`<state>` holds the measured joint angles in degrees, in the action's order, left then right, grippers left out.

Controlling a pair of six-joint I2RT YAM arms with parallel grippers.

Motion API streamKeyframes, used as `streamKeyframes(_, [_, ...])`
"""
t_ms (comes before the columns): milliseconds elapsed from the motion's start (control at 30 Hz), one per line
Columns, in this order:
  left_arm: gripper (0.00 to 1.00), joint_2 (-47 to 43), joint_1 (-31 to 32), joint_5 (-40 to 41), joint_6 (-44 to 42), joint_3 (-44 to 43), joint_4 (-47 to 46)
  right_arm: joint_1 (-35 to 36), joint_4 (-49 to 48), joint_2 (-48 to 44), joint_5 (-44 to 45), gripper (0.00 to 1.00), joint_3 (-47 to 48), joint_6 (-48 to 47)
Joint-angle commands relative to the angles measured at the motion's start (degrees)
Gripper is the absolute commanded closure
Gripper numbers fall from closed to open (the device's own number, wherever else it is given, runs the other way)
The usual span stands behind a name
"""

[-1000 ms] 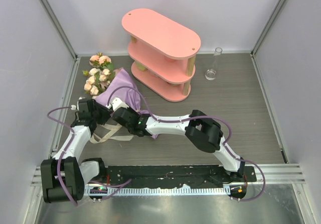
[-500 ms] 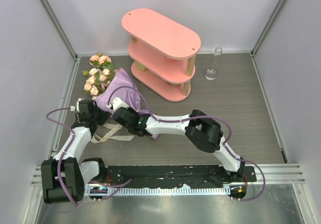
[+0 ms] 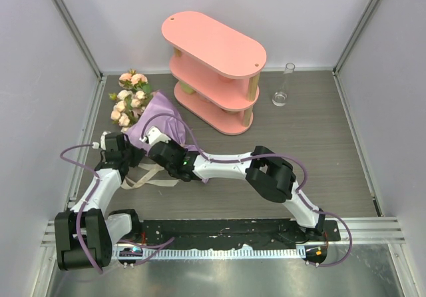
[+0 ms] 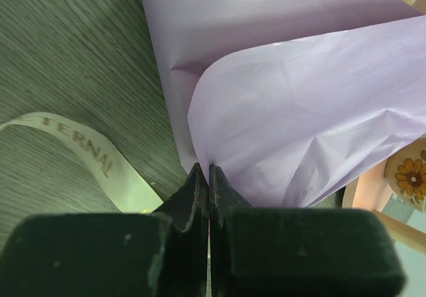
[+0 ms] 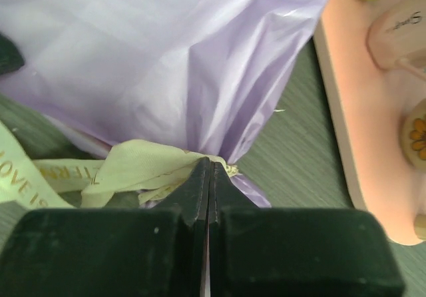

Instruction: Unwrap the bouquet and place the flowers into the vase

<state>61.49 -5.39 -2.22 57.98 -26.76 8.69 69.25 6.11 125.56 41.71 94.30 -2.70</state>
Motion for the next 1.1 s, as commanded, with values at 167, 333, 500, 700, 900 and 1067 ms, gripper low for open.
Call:
streamKeyframes(167, [1.00,0.03,-0.15,4.59,-0.23,0.05,1.33,-0.87,-13.31,-10.41,5.13,0.99,-6.31,-0.90])
streamKeyframes(333, [1.00,0.73,-0.15,4.15,-0.32,0.13,0.54,-0.87,-21.13,-18.32,3.21,0.99,-14.12,-1.78])
streamKeyframes(500, [1.00,1.61,-0.15,3.36,-0.41,-0.04,-0.16,-1.40,-23.08,-24.04,2.06,0.99,-15.99,-2.40])
streamKeyframes(700, [1.00,1.00,-0.24,3.10,-1.02,-0.31,0.72,-3.24,-13.51,-24.14,-5.23,0.92,-13.62,-0.03])
streamKeyframes(900, [0.84,-2.59,-0.15,-0.51,-4.36,-1.10,1.16,-6.41,-4.89,-22.55,-18.93,0.62,-14.14,9.28])
streamKeyframes(1067, [0.57,-8.84,-0.15,-0.94,-5.15,-0.75,2.47,-9.75,-5.05,-19.57,-28.79,0.55,-15.03,16.40])
